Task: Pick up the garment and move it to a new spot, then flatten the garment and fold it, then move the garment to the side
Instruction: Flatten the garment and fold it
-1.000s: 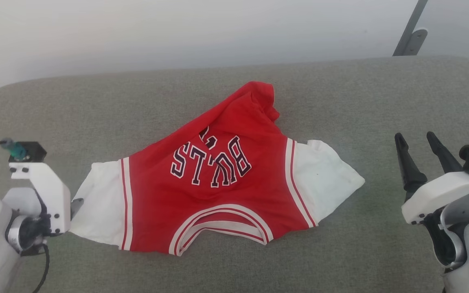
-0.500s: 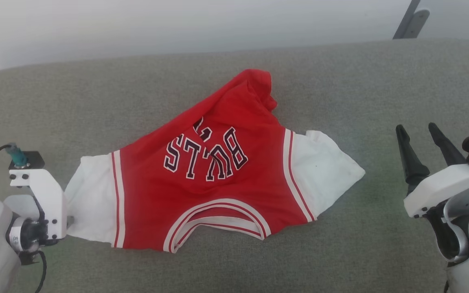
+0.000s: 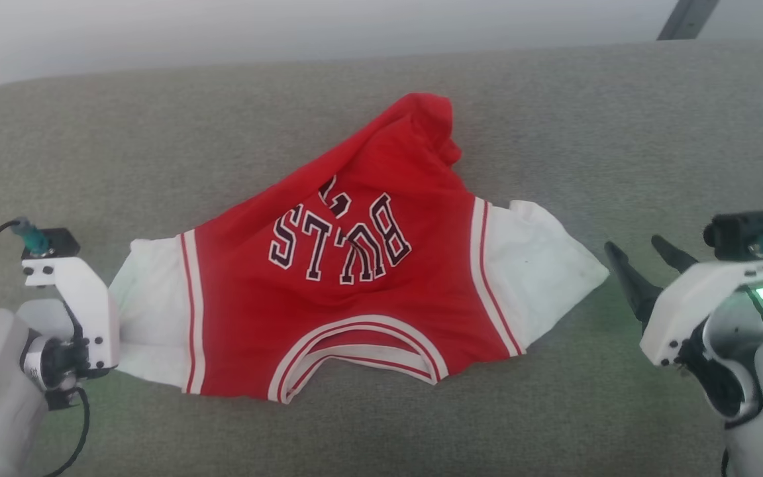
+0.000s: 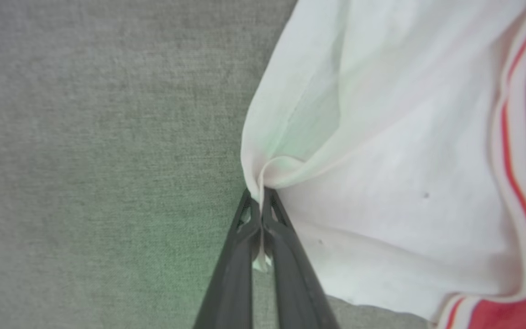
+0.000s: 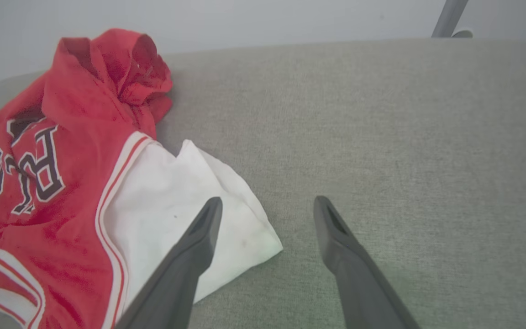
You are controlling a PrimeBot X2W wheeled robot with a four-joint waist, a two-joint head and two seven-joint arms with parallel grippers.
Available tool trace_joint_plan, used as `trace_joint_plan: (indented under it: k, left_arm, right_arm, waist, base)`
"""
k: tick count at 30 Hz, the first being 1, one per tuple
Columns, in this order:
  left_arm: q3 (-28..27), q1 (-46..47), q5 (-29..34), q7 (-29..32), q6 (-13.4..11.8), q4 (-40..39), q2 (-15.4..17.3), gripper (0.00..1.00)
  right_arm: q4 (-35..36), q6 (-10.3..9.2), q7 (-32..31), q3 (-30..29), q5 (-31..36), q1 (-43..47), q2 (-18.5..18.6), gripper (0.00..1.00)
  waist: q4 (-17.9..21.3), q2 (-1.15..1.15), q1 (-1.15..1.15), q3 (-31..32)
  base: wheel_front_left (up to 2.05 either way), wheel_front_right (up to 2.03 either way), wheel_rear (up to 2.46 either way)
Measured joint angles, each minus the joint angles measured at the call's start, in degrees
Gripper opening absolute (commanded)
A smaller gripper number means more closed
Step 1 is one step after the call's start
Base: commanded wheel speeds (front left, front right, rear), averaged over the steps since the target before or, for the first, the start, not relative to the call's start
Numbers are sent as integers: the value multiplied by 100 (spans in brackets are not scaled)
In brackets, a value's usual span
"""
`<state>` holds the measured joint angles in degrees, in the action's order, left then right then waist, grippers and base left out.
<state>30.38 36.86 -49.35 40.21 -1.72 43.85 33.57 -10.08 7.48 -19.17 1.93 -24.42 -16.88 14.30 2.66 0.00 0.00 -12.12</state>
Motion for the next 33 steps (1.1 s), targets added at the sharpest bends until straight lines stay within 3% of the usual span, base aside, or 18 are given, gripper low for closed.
trace_joint_plan:
  k: [7,18,19,20,28,33]
  left_arm:
    - [90,334,38,-131,205,281,-222,0]
    - [233,844,88,-436,589,821,-597,0]
    - [236,877,88,-475,610,875,-632,0]
    - [252,914,88,-505,645,942,-658,0]
    - [250,1229,10,-715,800,1257,-769,0]
    - [302,1782,55,-797,866,843,-611,0]
  right_arm:
    - [-482,0,-1382,432,-305,-478,387,100]
    - [-1613,2,-3094,981,-403,-1467,612,100]
    - [-1653,2,-3230,1049,-397,-1544,614,37]
    - [-1689,1,-3326,1076,-437,-1598,621,0]
    - [-1772,0,-3288,720,-860,-1747,542,0]
    - [-1190,0,-3259,536,-1393,-1935,426,0]
  waist:
    - [-212,0,0,-131]
    - [-593,0,0,-437]
    - [-621,0,0,-455]
    - [-643,0,0,-470]
    - [-734,-1,0,-318]
    - [-724,0,0,35]
  base:
    - [0,0,0]
    - [0,0,0]
    - [0,0,0]
    - [0,0,0]
    - [0,0,0]
    - [0,0,0]
